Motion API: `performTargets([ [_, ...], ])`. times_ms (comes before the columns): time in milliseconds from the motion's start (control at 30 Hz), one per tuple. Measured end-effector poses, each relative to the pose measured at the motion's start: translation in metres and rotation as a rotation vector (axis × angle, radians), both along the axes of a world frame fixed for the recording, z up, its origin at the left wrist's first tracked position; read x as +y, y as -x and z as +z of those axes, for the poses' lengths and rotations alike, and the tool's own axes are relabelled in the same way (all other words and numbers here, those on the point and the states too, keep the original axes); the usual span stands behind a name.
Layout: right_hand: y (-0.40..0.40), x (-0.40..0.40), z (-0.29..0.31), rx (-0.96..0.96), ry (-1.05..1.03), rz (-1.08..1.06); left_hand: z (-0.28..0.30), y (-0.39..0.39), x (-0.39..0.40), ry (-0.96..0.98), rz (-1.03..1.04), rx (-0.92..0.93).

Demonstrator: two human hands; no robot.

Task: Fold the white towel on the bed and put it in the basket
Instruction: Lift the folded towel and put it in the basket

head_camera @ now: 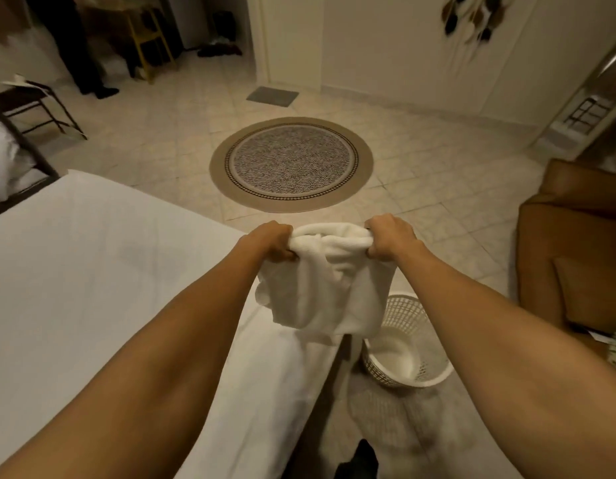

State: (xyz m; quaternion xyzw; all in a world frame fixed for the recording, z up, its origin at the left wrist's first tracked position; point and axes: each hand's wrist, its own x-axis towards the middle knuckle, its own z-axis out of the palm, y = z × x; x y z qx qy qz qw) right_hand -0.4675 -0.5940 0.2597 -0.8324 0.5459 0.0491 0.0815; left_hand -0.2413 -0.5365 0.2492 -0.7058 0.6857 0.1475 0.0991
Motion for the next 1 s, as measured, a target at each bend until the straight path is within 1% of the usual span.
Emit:
performTargets([
  [233,0.102,-0.059,-0.016,0.010,-0.056,-0.116,-0.015,0.098,-0.083,-0.028,-0.098,0.011],
  [500,0.189,-0.092,-0.040,0.001,-0.137,-0.237,-0.052,0.186,-0.140,-0.071,-0.165,0.050],
  [767,0.239,-0.093,-0.082,-0.007,-0.201,-0.374,-0.095,0.242,-0.170,-0.133,-0.230,0.093],
  [1000,0.256,-0.102,-0.137,-0.061,-0.262,-0.520,-0.141,0.268,-0.181,-0.168,-0.142,0.219],
])
